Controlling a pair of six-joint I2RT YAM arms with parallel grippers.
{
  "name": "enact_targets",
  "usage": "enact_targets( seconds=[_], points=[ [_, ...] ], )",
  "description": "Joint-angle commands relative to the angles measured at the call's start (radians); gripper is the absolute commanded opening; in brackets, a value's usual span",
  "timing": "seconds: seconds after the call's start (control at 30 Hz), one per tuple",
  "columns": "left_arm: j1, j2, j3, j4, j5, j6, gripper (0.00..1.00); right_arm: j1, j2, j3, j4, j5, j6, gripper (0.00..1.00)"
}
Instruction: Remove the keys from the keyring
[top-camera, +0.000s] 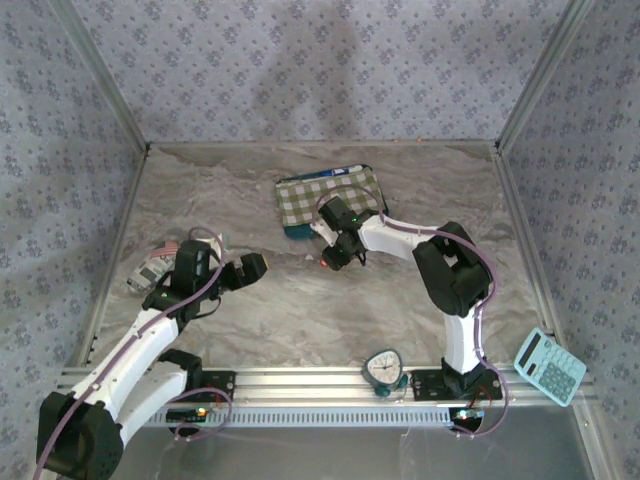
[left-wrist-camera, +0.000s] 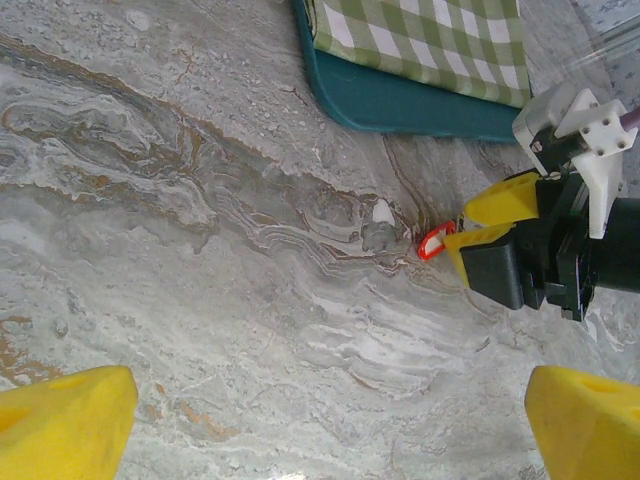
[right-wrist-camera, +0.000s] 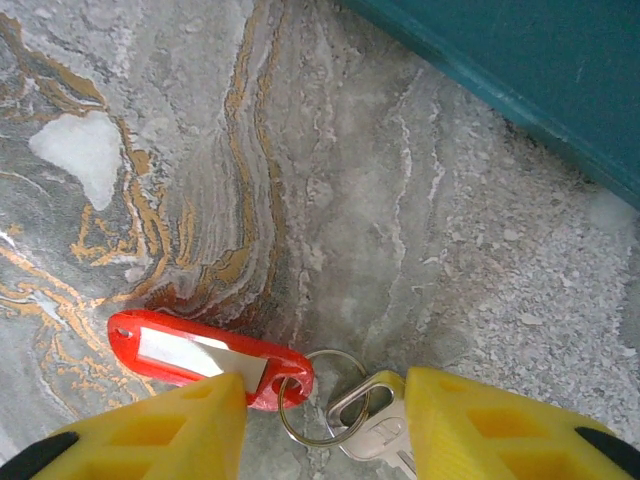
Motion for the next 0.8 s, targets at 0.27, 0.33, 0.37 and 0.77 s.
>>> enact_targets(
  seconds=[0.27,0.33,0.37,0.77],
  points=[
    [-0.004,0.010,0.001,0.029,-0.018,-0.014,0.99,0.002,0.016,0.006,-0.041,-0.025,-0.022,0.20],
    [-0.004,0.008,0.001,0.030,-0.018,-0.018,0.99,-0.001,0.007,0.005,-0.045,-0.029,-0.021,0.15],
    [-0.005,0.007,0.001,0.029,-0.018,-0.020,0.99,-0.003,0.001,0.005,-0.046,-0.031,-0.022,0.12],
    [-0.007,-0.024,0.031,0.015,0.002,-0.020,0.99,-0.005,-0.182,0.020,-0.147,-0.063,-0.013,0.04]
  ],
)
